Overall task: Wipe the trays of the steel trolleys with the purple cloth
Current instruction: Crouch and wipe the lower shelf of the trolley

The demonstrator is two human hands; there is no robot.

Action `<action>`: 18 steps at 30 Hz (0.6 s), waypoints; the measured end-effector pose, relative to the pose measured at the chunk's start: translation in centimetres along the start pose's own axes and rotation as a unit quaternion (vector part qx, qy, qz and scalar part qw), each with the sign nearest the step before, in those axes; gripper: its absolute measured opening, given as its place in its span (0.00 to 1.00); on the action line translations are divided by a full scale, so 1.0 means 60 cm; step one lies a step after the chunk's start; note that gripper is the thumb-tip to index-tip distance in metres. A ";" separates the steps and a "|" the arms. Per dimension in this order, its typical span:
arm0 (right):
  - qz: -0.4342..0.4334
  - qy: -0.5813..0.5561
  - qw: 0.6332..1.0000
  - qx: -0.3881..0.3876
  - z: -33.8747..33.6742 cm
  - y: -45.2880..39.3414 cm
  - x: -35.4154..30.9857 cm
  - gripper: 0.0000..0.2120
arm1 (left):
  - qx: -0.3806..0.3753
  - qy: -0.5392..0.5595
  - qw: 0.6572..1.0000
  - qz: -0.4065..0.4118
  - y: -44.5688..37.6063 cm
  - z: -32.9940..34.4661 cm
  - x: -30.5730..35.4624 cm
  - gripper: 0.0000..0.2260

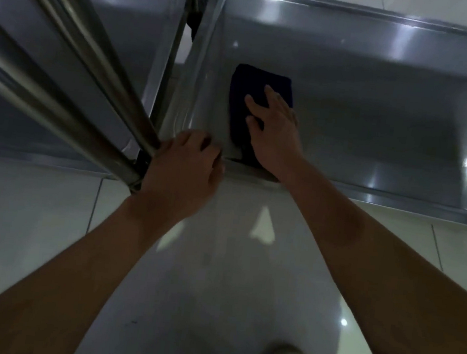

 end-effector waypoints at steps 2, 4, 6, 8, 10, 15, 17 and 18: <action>-0.020 -0.008 1.000 -0.021 0.026 -0.016 -0.034 0.22 | 0.001 0.008 1.000 0.006 0.002 -0.002 0.000 0.17; -0.039 -0.008 0.998 -0.045 0.051 -0.032 -0.067 0.22 | 0.006 0.016 1.000 0.003 0.003 -0.005 0.000 0.18; -0.056 -0.013 0.996 -0.064 0.068 -0.045 -0.095 0.22 | 0.002 0.016 1.000 0.000 0.002 -0.005 0.000 0.19; -0.066 -0.019 0.995 -0.071 0.076 -0.052 -0.108 0.22 | 0.003 0.019 1.000 -0.001 0.001 -0.004 -0.001 0.19; -0.070 -0.021 0.995 -0.071 0.076 -0.051 -0.106 0.22 | 0.009 0.020 1.000 0.000 0.000 -0.005 -0.001 0.18; -0.059 -0.013 0.997 -0.049 0.044 -0.036 -0.058 0.22 | 0.011 0.000 1.000 -0.018 -0.008 -0.003 0.008 0.15; -0.037 -0.007 0.999 -0.034 0.015 -0.028 -0.015 0.22 | 0.010 -0.007 1.000 -0.015 -0.016 -0.002 0.028 0.15; -0.023 -0.006 0.999 -0.027 -0.001 -0.023 0.009 0.22 | 0.011 -0.004 1.000 -0.009 -0.021 -0.001 0.043 0.15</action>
Point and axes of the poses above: each hand's wrist, its own y-axis away from the middle knuckle, its own z-axis out of the palm, x = y × z, the point moved 10 cm from there along -y, towards the middle knuckle, and after that the axes turned 13 degrees about x, right-handed, at the moved point
